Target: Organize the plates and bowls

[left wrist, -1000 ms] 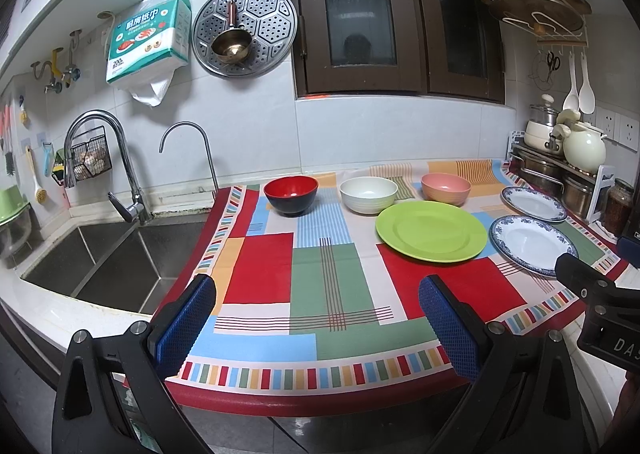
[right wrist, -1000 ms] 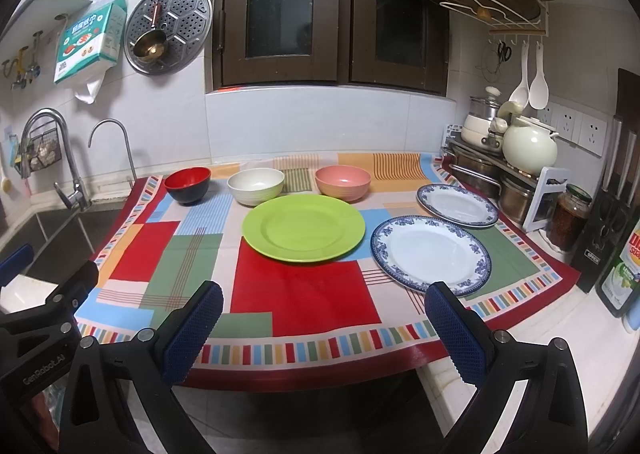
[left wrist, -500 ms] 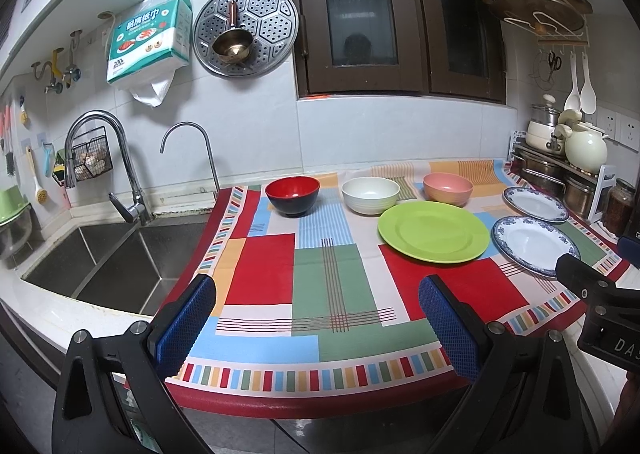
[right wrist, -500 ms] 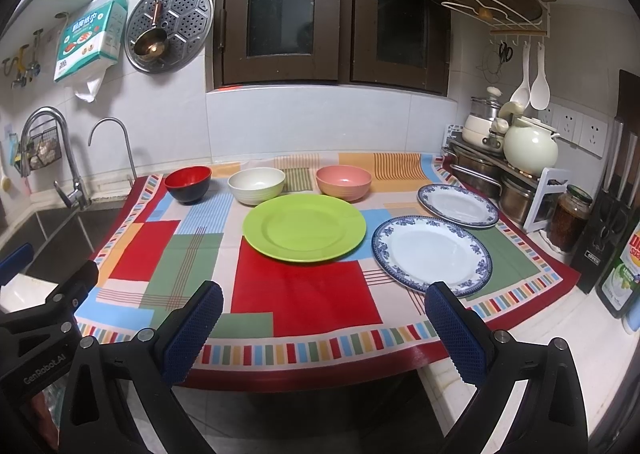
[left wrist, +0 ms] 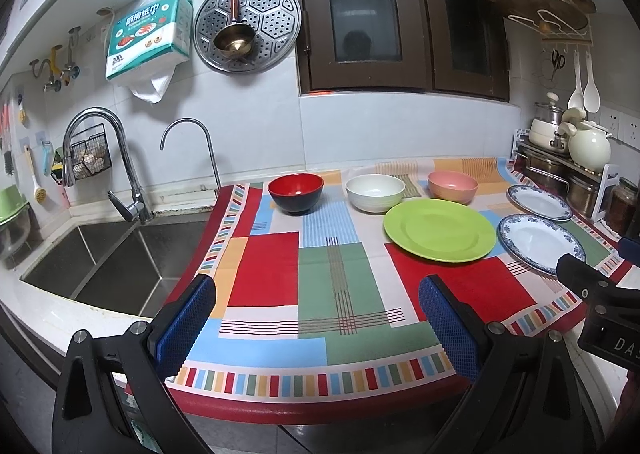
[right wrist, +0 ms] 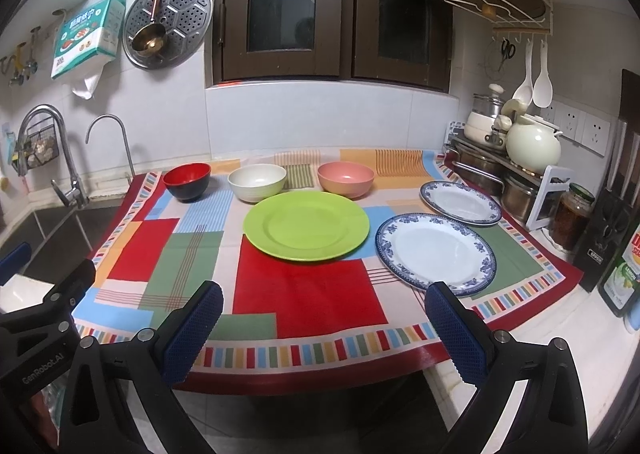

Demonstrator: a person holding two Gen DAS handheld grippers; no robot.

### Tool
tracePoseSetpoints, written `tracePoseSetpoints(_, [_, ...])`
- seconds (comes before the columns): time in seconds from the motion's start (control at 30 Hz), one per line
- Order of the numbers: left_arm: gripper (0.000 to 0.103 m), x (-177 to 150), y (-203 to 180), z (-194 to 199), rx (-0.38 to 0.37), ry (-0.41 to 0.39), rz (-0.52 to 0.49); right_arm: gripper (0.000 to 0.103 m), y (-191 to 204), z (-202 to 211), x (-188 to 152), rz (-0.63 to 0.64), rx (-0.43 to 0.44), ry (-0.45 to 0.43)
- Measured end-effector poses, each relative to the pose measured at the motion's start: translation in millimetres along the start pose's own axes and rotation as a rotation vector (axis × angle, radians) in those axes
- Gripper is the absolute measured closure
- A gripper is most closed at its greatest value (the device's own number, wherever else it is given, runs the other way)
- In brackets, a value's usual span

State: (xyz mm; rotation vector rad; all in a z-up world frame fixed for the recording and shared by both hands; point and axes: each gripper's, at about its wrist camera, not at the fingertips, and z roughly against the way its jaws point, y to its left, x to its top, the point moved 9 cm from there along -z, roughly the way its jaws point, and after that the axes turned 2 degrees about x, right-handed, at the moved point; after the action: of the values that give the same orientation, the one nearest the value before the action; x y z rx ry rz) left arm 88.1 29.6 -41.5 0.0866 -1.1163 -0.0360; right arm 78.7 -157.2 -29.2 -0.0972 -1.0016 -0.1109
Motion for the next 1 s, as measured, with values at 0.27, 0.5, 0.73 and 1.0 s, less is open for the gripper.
tracePoseSetpoints(0.27, [0.0, 0.2, 5.2, -15.2, -0.026, 0.007, -0.034, 0.001, 8.9, -9.1, 1.5, -0.013, -0.01, 0.016])
tracePoseSetpoints(0.5, [0.0, 11.7, -2.9, -31.6, -0.025, 0.0, -0.057, 0.001, 8.9, -23.3, 1.6, -0.036, -0.023, 0.037])
tracePoseSetpoints(0.73, [0.0, 36.2, -24.9, -71.8, 0.006, -0.004, -0.059, 0.001, -7.0, -61.3, 22.2, -0.029, -0.023, 0.041])
tracePoseSetpoints(1.0, [0.0, 61.3, -54.5, -132.9, 0.04, 0.03, -0.037, 0.001, -31.8, -137.5, 60.8, -0.021, 0.03, 0.051])
